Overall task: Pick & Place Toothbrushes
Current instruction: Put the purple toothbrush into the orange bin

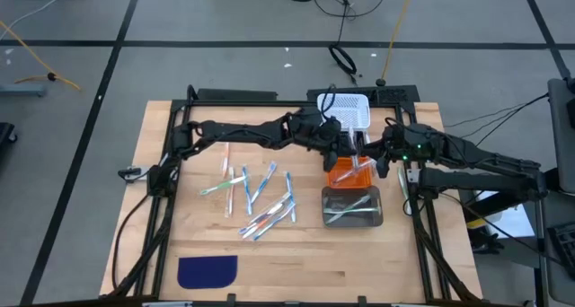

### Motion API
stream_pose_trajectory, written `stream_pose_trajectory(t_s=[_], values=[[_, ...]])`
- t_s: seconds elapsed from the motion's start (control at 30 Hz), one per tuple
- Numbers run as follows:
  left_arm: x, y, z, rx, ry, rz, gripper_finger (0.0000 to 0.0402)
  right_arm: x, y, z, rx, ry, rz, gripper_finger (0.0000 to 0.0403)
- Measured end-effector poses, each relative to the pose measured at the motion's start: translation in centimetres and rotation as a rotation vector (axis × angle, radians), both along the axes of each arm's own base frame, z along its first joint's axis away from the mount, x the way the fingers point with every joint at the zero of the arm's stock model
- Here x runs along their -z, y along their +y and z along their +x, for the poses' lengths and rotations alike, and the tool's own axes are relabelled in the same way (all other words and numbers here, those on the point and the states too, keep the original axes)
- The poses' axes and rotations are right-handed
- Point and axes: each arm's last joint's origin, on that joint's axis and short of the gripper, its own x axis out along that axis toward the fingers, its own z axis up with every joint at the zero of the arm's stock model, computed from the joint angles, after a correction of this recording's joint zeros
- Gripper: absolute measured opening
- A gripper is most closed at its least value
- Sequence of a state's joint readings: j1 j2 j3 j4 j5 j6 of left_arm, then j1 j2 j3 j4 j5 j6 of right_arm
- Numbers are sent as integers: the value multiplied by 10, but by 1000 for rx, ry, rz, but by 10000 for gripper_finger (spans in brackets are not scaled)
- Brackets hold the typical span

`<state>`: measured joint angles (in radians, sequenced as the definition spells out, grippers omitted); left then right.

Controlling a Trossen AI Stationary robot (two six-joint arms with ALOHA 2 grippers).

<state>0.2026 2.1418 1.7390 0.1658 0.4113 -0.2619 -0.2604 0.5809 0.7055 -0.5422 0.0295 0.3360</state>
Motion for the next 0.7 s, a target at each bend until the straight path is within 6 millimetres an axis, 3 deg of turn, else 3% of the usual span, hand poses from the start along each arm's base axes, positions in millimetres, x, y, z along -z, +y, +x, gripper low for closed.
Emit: stream_pose_trajectory(t_s=[0.43, 0.7], values=[[19, -37, -6, 42, 245, 144, 1, 1, 0, -3, 20, 21, -16, 81], [23, -57, -6, -80, 303, 308, 1, 2, 0, -2, 20, 26, -14, 77]])
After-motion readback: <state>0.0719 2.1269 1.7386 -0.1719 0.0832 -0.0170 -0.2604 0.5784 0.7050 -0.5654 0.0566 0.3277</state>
